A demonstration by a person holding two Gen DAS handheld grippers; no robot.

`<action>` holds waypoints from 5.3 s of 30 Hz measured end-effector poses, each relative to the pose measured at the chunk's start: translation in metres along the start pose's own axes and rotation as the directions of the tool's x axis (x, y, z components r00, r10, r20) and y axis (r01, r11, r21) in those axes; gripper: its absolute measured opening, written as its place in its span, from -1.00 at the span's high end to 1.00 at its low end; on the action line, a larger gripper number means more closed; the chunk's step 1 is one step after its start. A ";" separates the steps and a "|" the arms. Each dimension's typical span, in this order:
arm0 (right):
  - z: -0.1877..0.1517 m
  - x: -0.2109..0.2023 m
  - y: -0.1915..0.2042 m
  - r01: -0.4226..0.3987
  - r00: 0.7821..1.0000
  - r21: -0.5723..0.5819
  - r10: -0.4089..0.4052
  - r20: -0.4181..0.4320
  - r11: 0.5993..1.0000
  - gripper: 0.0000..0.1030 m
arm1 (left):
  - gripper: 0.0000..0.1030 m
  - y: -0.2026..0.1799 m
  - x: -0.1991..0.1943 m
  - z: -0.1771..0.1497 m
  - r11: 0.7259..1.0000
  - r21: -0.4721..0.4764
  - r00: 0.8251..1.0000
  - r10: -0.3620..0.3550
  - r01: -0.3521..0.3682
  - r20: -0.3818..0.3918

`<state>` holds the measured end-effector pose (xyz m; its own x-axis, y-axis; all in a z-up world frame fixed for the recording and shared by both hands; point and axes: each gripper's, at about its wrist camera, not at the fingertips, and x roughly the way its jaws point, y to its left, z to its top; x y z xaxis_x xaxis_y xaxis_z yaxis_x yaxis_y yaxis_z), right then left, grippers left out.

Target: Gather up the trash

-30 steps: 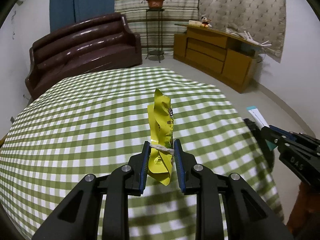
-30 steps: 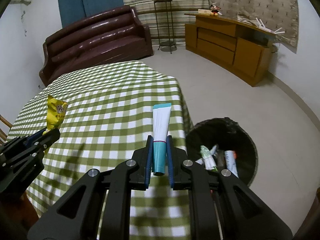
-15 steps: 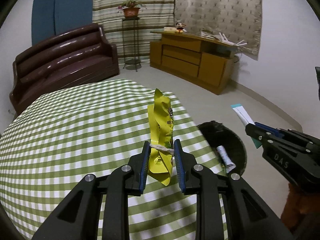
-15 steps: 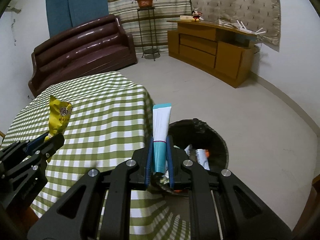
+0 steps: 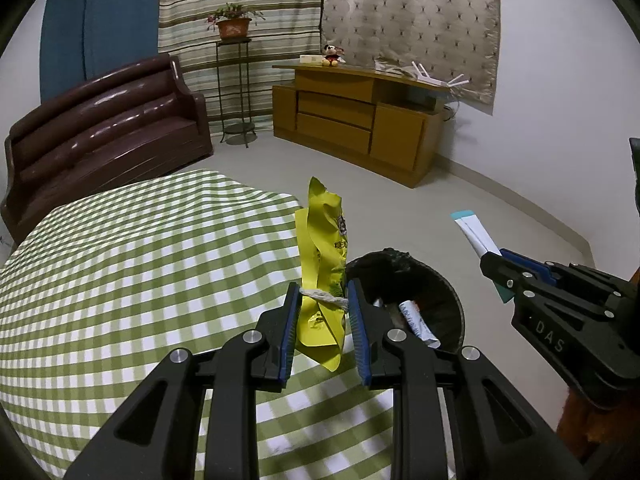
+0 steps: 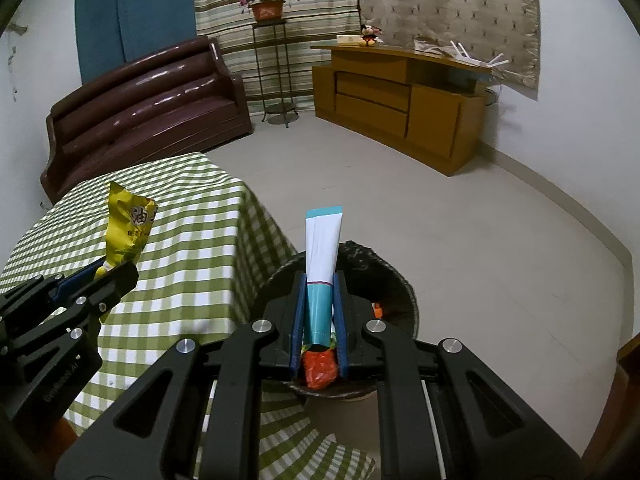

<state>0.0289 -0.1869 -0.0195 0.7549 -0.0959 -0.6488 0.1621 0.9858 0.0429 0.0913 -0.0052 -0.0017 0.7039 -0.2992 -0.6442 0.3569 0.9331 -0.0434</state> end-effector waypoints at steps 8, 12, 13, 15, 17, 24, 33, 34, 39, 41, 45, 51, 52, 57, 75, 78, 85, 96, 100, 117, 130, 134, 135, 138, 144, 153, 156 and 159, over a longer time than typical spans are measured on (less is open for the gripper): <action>0.001 0.012 -0.021 0.014 1.000 0.029 -0.013 -0.010 0.999 0.74 | 0.51 -0.011 0.020 0.003 1.000 0.012 1.000 -0.011 0.012 -0.023; 0.001 0.019 -0.024 0.015 1.000 0.042 -0.015 -0.021 0.999 0.74 | 0.51 -0.017 0.032 0.006 1.000 0.017 0.999 -0.014 0.014 -0.032; 0.000 0.021 -0.026 0.015 1.000 0.045 -0.014 -0.025 0.999 0.74 | 0.51 -0.017 0.033 0.005 1.000 0.018 0.999 -0.014 0.015 -0.034; 0.001 0.025 -0.028 0.015 0.999 0.049 -0.014 -0.029 0.999 0.74 | 0.51 -0.019 0.038 0.007 1.000 0.019 0.999 -0.015 0.016 -0.038; 0.002 0.029 -0.029 0.014 0.999 0.056 -0.013 -0.032 0.998 0.74 | 0.51 -0.020 0.044 0.009 1.000 0.022 0.999 -0.018 0.019 -0.042; 0.006 0.040 -0.034 0.018 0.999 0.072 -0.016 -0.037 0.997 0.74 | 0.51 -0.021 0.060 0.008 0.999 0.032 0.998 -0.023 0.025 -0.054; 0.006 0.052 -0.038 0.022 0.999 0.087 -0.018 -0.044 0.996 0.72 | 0.50 -0.022 0.073 0.009 0.999 0.030 0.998 -0.017 0.019 -0.065; 0.008 0.054 -0.039 0.022 0.999 0.089 -0.018 -0.047 0.996 0.72 | 0.50 -0.022 0.075 0.009 0.999 0.029 0.998 -0.016 0.018 -0.067; 0.007 0.062 -0.039 0.024 0.998 0.095 -0.018 -0.057 0.995 0.72 | 0.43 -0.024 0.080 0.010 0.999 0.033 0.997 -0.011 0.014 -0.076; 0.007 0.065 -0.039 0.022 0.998 0.097 -0.016 -0.060 0.995 0.72 | 0.32 -0.024 0.081 0.011 0.999 0.031 0.997 -0.010 0.013 -0.076; 0.006 0.069 -0.042 0.020 0.998 0.105 -0.014 -0.065 0.994 0.70 | 0.22 -0.025 0.084 0.012 0.999 0.033 0.997 -0.007 0.009 -0.079; 0.006 0.070 -0.044 0.024 0.998 0.115 -0.017 -0.061 0.993 0.41 | 0.09 -0.024 0.086 0.012 1.000 0.028 0.997 -0.004 0.006 -0.083; 0.006 0.070 -0.044 0.024 0.998 0.116 -0.017 -0.061 0.993 0.40 | 0.07 -0.022 0.085 0.012 1.000 0.028 0.997 -0.003 0.006 -0.082; 0.007 0.068 -0.046 0.029 0.998 0.121 -0.022 -0.057 0.992 0.36 | 0.06 -0.022 0.085 0.013 1.000 0.029 0.997 -0.005 0.007 -0.081; 0.002 0.043 -0.046 0.075 0.997 0.111 -0.073 -0.018 0.991 0.00 | -0.22 -0.021 0.065 0.011 1.000 0.019 0.999 0.007 -0.007 -0.037; 0.002 0.038 -0.044 0.078 0.997 0.106 -0.077 -0.013 0.991 -0.02 | -0.26 -0.018 0.059 0.009 1.000 0.016 1.000 0.008 -0.008 -0.031; -0.002 0.024 -0.038 0.088 0.996 0.091 -0.089 -0.001 0.992 -0.05 | -0.38 -0.013 0.039 0.003 1.000 0.023 1.000 0.010 -0.010 -0.005; -0.008 -0.006 -0.025 0.088 0.995 0.061 -0.090 0.036 0.994 -0.18 | -0.47 -0.004 0.004 -0.004 0.999 0.009 0.999 0.033 -0.033 0.030; -0.009 -0.017 -0.022 0.089 0.995 0.054 -0.092 0.046 0.995 -0.19 | -0.49 -0.001 -0.007 -0.007 0.999 0.000 0.998 0.041 -0.041 0.040; -0.010 -0.055 -0.014 0.084 0.991 0.034 -0.087 0.105 0.996 -0.21 | -0.54 0.011 -0.047 -0.013 0.997 -0.034 0.994 0.071 -0.069 0.081; -0.012 -0.073 -0.009 0.091 0.985 0.023 -0.093 0.144 0.996 -0.22 | -0.55 0.011 -0.067 -0.013 0.997 -0.040 0.990 0.068 -0.063 0.124; -0.012 -0.074 -0.007 0.090 0.985 0.022 -0.092 0.147 0.996 -0.22 | -0.55 0.011 -0.069 -0.014 0.997 -0.042 0.990 0.069 -0.064 0.127; -0.013 -0.074 -0.007 0.089 0.985 0.022 -0.092 0.148 0.996 -0.22 | -0.55 0.011 -0.069 -0.014 0.997 -0.043 0.990 0.069 -0.064 0.127; -0.012 -0.076 -0.006 0.090 0.984 0.020 -0.092 0.150 0.996 -0.22 | -0.55 0.011 -0.069 -0.014 0.997 -0.043 0.989 0.071 -0.066 0.127; -0.012 -0.076 -0.005 0.090 0.984 0.021 -0.092 0.149 0.996 -0.22 | -0.55 0.011 -0.070 -0.014 0.997 -0.045 0.989 0.071 -0.066 0.127; -0.013 -0.076 -0.005 0.090 0.985 0.020 -0.092 0.149 0.996 -0.22 | -0.55 0.011 -0.071 -0.013 0.997 -0.046 0.990 0.070 -0.065 0.125; -0.013 -0.076 -0.005 0.090 0.984 0.021 -0.093 0.149 0.996 -0.22 | -0.55 0.012 -0.071 -0.013 0.997 -0.046 0.990 0.070 -0.065 0.124; -0.013 -0.076 -0.006 0.091 0.984 0.020 -0.093 0.149 0.996 -0.22 | -0.55 0.011 -0.071 -0.013 0.997 -0.046 0.990 0.071 -0.065 0.125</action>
<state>-0.0375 -0.1836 0.0200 0.8231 -0.2062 -0.5292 0.2425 0.9701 -0.0008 0.0373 0.0292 0.0334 0.7988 -0.2552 -0.5449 0.2815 0.9589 -0.0363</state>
